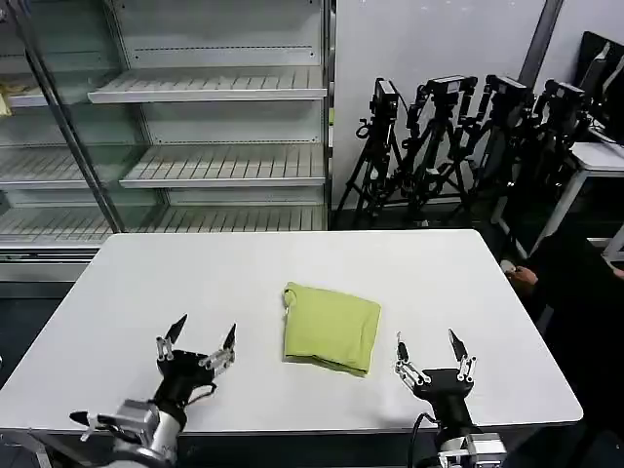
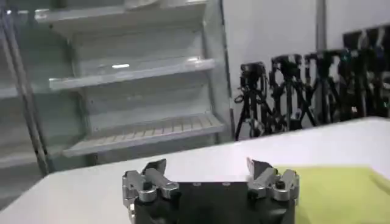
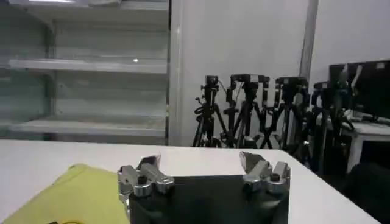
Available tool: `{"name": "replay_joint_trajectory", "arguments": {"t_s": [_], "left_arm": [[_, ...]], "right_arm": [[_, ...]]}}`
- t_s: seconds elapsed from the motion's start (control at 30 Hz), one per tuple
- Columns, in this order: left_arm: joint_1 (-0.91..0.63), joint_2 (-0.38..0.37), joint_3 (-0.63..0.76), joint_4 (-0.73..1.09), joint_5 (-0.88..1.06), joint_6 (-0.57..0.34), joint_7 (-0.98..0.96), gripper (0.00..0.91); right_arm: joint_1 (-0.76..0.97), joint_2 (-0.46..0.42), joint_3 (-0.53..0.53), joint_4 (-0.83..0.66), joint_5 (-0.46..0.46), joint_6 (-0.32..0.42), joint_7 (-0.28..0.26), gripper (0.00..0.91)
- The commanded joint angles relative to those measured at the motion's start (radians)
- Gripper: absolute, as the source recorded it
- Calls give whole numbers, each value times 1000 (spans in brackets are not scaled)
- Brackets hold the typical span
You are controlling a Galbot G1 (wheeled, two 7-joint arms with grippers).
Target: Fold and organize the clothes.
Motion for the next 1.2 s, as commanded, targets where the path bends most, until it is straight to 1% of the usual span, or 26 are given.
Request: {"name": "replay_joint_trajectory", "arguments": {"t_s": [0.03, 0.07, 0.23, 0.33, 0.5, 0.6, 0.7, 0.73, 0.8, 0.83, 0.9, 1.0, 1.2], "left_arm": [[101, 2, 153, 20, 427, -98, 22, 907], [90, 15, 181, 45, 487, -107, 30, 907], [49, 51, 296, 91, 517, -88, 61, 907], [-4, 46, 360, 143, 543, -66, 85, 907], [-90, 33, 401, 203, 527, -10, 107, 907], [-139, 36, 423, 214, 468, 55, 126, 907], [-189, 29, 430, 235, 342, 126, 116, 907], [-232, 23, 421, 245, 298, 163, 106, 907], [-276, 17, 406, 263, 204, 202, 76, 907], [-302, 17, 393, 272, 134, 208, 55, 907], [-336, 24, 381, 291, 89, 209, 47, 907], [-374, 28, 375, 314, 44, 210, 32, 907], [-407, 12, 379, 357, 15, 210, 21, 907]], "right_arm": [[-8, -8, 0, 6, -39, -2, 1, 907], [-9, -10, 3, 6, -38, -3, 2, 907], [-16, -14, 16, 1, -35, -7, 6, 907], [-26, -13, 25, 0, -35, -8, 9, 907], [-38, -14, 41, 4, -35, -11, 12, 907], [-43, -10, 47, 8, -35, -12, 15, 907], [-48, -5, 49, 8, -36, -13, 17, 907], [-49, -4, 49, 7, -36, -13, 17, 907], [-50, -2, 50, 7, -36, -14, 17, 907], [-49, -2, 50, 6, -36, -14, 18, 907], [-48, -2, 51, 4, -35, -15, 18, 907], [-45, 0, 51, 3, -35, -18, 19, 907], [-50, 2, 54, 6, -35, -21, 21, 907]]}}
